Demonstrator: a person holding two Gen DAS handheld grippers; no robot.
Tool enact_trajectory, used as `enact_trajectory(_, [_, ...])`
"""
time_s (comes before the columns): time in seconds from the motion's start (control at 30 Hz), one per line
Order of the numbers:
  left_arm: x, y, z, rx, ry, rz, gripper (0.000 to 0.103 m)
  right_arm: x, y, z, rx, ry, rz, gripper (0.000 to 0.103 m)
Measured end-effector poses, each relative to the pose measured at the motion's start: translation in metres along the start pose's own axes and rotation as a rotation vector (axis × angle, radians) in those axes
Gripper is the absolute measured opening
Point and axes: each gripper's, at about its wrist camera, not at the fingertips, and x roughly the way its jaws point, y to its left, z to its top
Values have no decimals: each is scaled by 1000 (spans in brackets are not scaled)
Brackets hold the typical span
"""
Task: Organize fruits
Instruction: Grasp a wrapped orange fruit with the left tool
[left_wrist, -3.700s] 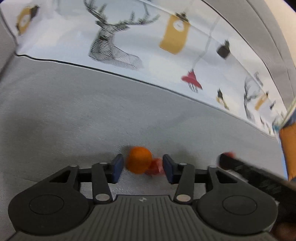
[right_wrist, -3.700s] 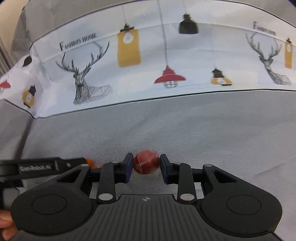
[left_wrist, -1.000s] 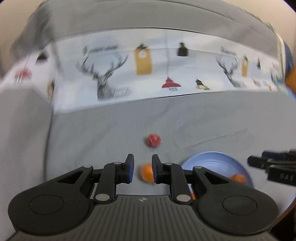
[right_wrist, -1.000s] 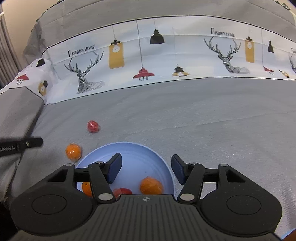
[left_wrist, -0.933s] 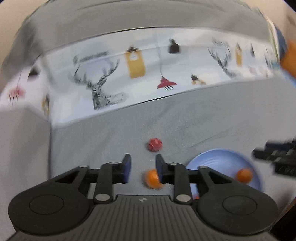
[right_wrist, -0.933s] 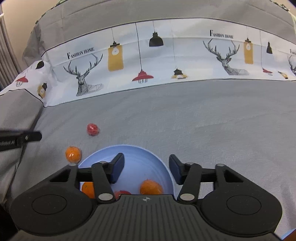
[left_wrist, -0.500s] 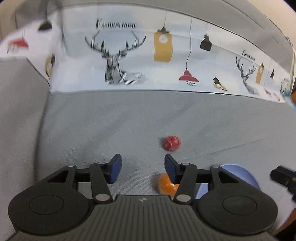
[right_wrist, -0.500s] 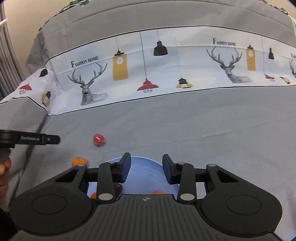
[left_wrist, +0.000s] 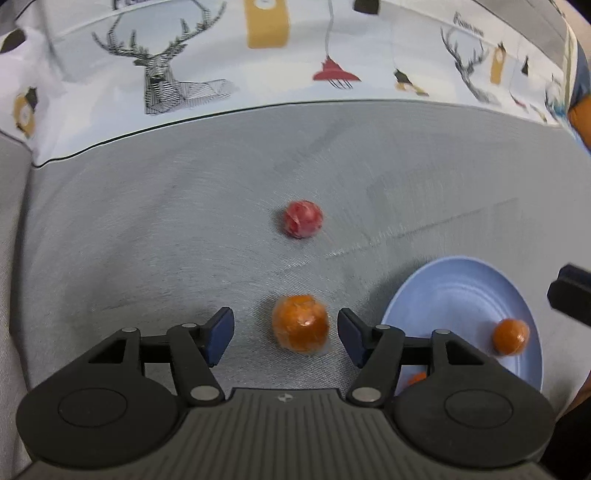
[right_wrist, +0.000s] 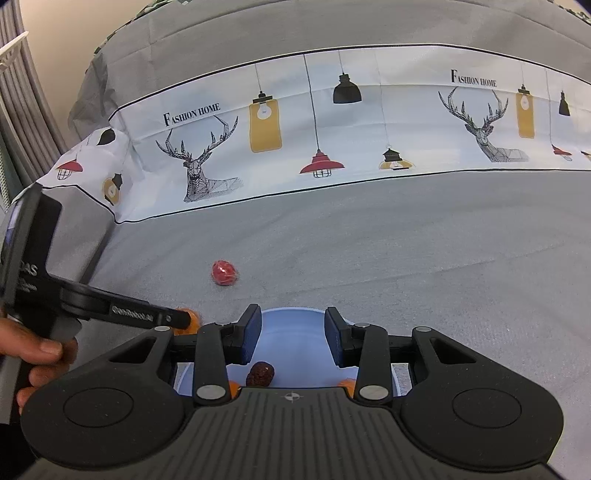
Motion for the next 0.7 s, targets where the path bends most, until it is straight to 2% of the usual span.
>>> enact_trajectory(0.17, [3,-9,-4,65,1,32,65,1,-3,-1,6,3,-10,40])
enact_trajectory(0.23, [4,-9,-3,68,-4,36,52,1,-1,0,6,-1,-18,40])
enact_trajectory(0.3, [0,-6,-3,50,-18,3,34,1,0,-1,8,-3,-24,40])
enact_trajectory(0.43, [-9,-1,0,32,-74,68,34,1,0,-2,7,-2,-34,40])
enact_trajectory(0.53, [-5,7,1,-12,-42,62,34,1,-1,-3,7,-1,-38,40])
enact_trajectory(0.6, [0,6,0,-1,-11,62,34,1,-1,-3,7,2,-38,40])
enact_trajectory(0.7, [0,-1,0,40,-23,82,34,3,0,-4,4,7,-37,40])
